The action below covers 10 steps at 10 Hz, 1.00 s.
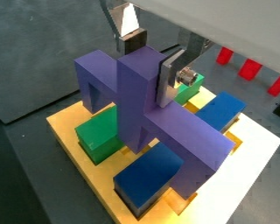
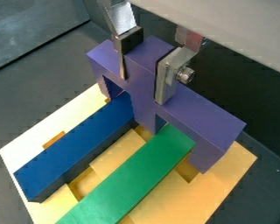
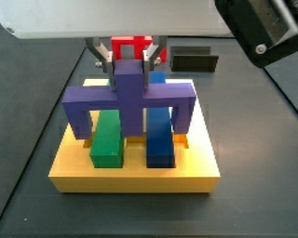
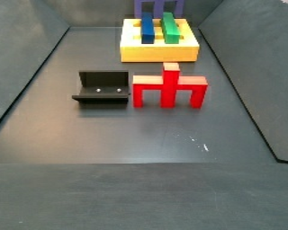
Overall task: Pick up the purple object. Move up. Place the purple object on the fixture. Regrasp the purple object. Move to above the board. Insert the purple object.
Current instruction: Insert the purple object.
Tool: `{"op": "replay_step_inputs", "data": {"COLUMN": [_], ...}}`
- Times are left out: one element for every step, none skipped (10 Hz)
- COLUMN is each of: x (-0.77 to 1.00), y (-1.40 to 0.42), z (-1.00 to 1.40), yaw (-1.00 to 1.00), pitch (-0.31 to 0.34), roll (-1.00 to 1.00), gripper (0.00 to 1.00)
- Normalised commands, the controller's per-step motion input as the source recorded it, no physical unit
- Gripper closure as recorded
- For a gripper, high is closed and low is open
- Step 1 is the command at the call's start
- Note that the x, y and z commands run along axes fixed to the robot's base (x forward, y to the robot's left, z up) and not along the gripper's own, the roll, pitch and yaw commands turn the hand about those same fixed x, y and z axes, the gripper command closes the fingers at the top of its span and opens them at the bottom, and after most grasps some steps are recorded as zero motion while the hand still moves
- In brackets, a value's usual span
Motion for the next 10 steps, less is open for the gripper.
{"op": "replay_step_inputs", "data": {"x": [0.03, 0.06, 0.05, 0.15, 0.27, 0.07, 0.0, 0.0, 0.0, 0.2], "y": [-0.12, -0.13, -0.12, -0.09, 0.0, 0.05, 0.08, 0.06, 0.0, 0.0], "z": [-0.06, -0.11, -0.18, -0.16, -0.1, 0.0, 0.0, -0.02, -0.1, 0.0], "yaw": [0.0, 0.0, 0.0, 0.0, 0.0, 0.0, 0.0, 0.0, 0.0, 0.0], "pitch": [0.0, 0.0, 0.0, 0.0, 0.017, 0.046, 0.049, 0.036, 0.0, 0.014], "roll": [0.03, 0.03, 0.07, 0.07, 0.1, 0.09, 0.08, 0.09, 0.05, 0.02], "gripper": [1.0, 1.0, 1.0, 1.0, 1.0, 1.0, 1.0, 1.0, 1.0, 1.0]}}
